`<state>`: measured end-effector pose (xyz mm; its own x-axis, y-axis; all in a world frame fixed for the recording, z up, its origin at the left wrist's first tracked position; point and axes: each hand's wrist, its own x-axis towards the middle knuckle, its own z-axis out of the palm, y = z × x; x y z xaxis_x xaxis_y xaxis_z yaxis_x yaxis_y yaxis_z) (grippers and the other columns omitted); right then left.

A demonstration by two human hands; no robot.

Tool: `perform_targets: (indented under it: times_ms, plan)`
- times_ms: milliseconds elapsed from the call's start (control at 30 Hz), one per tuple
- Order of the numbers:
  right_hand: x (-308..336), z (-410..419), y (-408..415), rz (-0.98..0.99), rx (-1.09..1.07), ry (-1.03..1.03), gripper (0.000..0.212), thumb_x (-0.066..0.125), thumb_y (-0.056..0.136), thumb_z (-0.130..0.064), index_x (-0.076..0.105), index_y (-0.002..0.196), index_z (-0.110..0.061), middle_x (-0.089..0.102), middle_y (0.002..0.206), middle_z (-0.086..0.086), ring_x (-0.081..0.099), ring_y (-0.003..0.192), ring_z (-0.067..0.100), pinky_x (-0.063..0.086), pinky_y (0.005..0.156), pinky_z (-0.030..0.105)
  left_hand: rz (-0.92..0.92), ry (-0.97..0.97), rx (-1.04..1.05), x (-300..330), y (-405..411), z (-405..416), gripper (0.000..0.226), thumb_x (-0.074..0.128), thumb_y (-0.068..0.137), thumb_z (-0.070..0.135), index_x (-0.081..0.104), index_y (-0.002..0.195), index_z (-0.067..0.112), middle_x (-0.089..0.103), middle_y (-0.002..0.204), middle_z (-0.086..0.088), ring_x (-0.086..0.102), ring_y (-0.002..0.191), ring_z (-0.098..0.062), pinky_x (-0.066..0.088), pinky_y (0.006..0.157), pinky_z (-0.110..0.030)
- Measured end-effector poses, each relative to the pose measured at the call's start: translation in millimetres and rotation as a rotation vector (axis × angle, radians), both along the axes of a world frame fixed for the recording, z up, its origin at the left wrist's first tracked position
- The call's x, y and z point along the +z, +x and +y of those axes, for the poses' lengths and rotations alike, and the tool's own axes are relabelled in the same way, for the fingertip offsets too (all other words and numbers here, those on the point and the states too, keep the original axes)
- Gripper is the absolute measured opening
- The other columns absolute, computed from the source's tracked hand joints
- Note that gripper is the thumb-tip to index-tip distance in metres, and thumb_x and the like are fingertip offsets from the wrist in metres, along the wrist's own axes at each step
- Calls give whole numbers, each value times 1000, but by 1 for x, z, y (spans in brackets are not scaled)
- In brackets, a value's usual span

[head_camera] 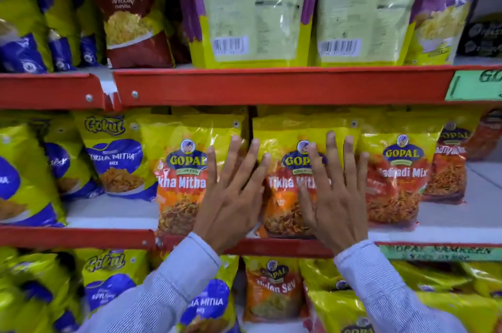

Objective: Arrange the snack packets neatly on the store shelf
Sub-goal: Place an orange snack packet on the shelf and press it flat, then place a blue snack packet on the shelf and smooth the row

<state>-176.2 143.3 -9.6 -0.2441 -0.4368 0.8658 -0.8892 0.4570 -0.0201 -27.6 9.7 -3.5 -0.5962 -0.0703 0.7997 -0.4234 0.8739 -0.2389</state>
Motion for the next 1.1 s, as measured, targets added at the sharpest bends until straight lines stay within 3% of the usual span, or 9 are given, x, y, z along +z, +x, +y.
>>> perform_targets:
  times_ms: [167,367,467,567,700,800,867,933,1100]
  plan:
    - [-74,-7,41,-2,129,104,72,58,89,-35,25,151,-19,24,160,15,10,153,35,11,123,58,-117,110,49,-66,68,-20,58,57,91,29,43,146,16,26,161,-10,19,150,-42,18,116,-71]
    - [-178,-18,80,21,437,246,30,53,90,-21,57,118,-14,73,112,11,67,106,33,48,98,43,-135,296,-100,-165,147,-48,28,64,84,21,70,111,17,70,127,-9,54,125,-31,47,99,-48]
    - [-222,-32,94,-280,375,449,17,52,87,-26,64,96,-19,73,90,6,69,88,28,51,81,39,-199,635,38,-218,172,-63,23,59,81,30,63,102,20,68,102,-3,61,98,-30,48,85,-42]
    - [-258,-55,102,-846,356,651,42,57,75,-41,64,110,-19,71,109,5,66,102,26,52,88,33,-187,1007,152,-258,177,-84,49,57,71,45,57,110,16,66,104,-15,61,101,-36,44,89,-41]
    - [-280,-89,107,-1268,400,762,61,81,70,-10,52,124,-10,61,116,9,55,105,16,44,72,5,-250,1317,-46,-282,165,-101,73,77,58,55,48,123,40,66,118,6,57,107,-10,42,87,-24]
    - [-291,-105,103,-1366,404,711,75,87,64,-1,52,130,-7,59,121,1,54,114,14,52,94,27,-246,1644,-113,-301,156,-114,91,89,43,43,42,120,41,64,116,36,61,109,9,47,90,-17]
    - [-299,-106,101,-1391,411,626,73,89,59,1,56,122,-17,64,120,4,59,108,13,52,96,42,-186,1753,-101,-311,153,-117,86,86,36,41,49,114,44,69,120,9,65,115,-20,54,93,-36]
    - [-303,-101,103,-1402,418,577,70,87,58,9,56,109,-29,68,112,4,65,94,-1,53,88,39,-147,1760,-102,-316,154,-116,78,84,34,37,54,106,44,72,112,0,68,106,-26,58,90,-45]
    - [-265,-77,127,-1387,408,484,61,90,61,-7,59,102,-40,71,101,-18,68,91,0,54,84,28,-77,1685,-86,-286,174,-94,66,95,50,10,58,97,36,71,89,26,64,80,19,59,77,-24]
